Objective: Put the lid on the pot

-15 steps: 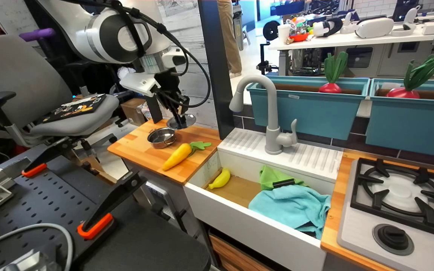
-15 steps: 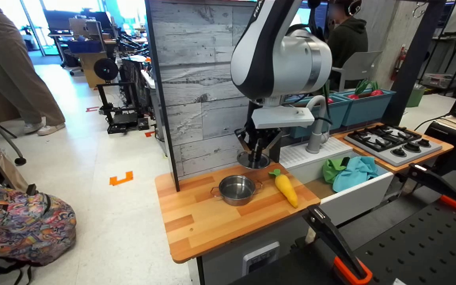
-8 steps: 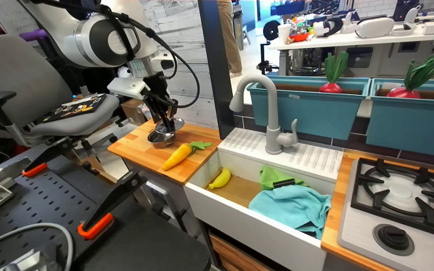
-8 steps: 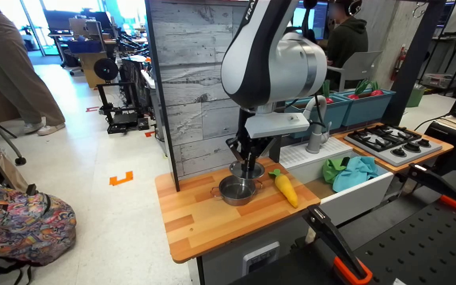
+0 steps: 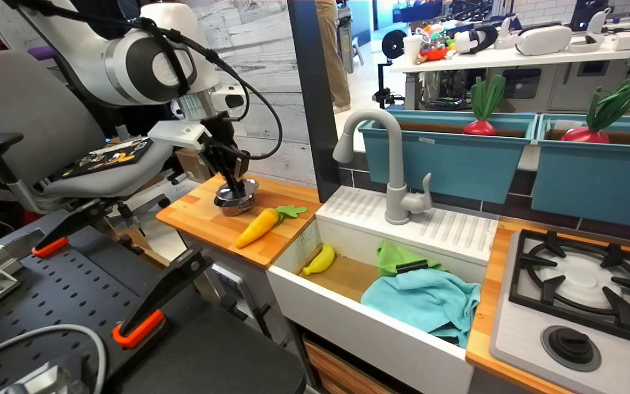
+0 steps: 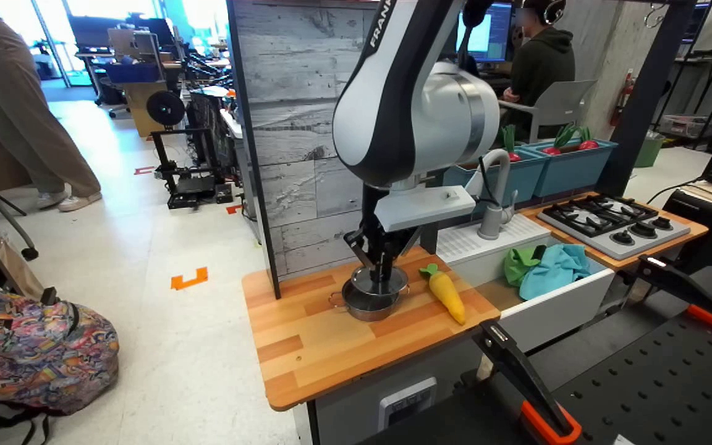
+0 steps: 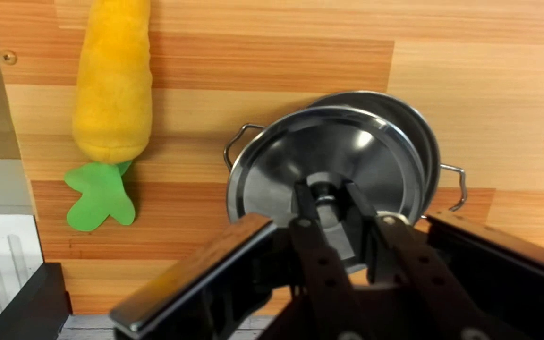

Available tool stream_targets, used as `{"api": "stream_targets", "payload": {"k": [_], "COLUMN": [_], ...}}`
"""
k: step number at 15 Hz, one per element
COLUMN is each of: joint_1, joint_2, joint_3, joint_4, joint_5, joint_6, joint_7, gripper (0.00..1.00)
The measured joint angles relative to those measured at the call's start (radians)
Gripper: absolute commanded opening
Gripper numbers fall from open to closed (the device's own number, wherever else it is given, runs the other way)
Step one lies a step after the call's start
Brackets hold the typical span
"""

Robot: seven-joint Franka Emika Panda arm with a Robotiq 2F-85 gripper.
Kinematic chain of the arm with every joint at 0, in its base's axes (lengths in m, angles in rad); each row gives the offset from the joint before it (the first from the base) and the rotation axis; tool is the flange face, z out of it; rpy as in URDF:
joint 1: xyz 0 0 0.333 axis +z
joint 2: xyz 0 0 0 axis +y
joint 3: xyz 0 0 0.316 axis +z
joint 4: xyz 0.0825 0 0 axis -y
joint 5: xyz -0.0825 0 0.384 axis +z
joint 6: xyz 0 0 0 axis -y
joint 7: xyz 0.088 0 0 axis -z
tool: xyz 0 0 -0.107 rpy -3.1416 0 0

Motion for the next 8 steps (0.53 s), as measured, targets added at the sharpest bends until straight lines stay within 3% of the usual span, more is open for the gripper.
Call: {"api": "stream_targets", "payload": {"k": [7, 8], "joint_1": [0.014, 0.015], "joint_2": [0.024, 0.029], "joint_3": [0.001, 0.001], "joint_4": [0.030, 0.036], "joint_5": [-0.023, -0.027], "joint_6": [-0.059, -0.067], "joint_7": [-0.003, -0.003], "gripper": [0.05, 0.10]}}
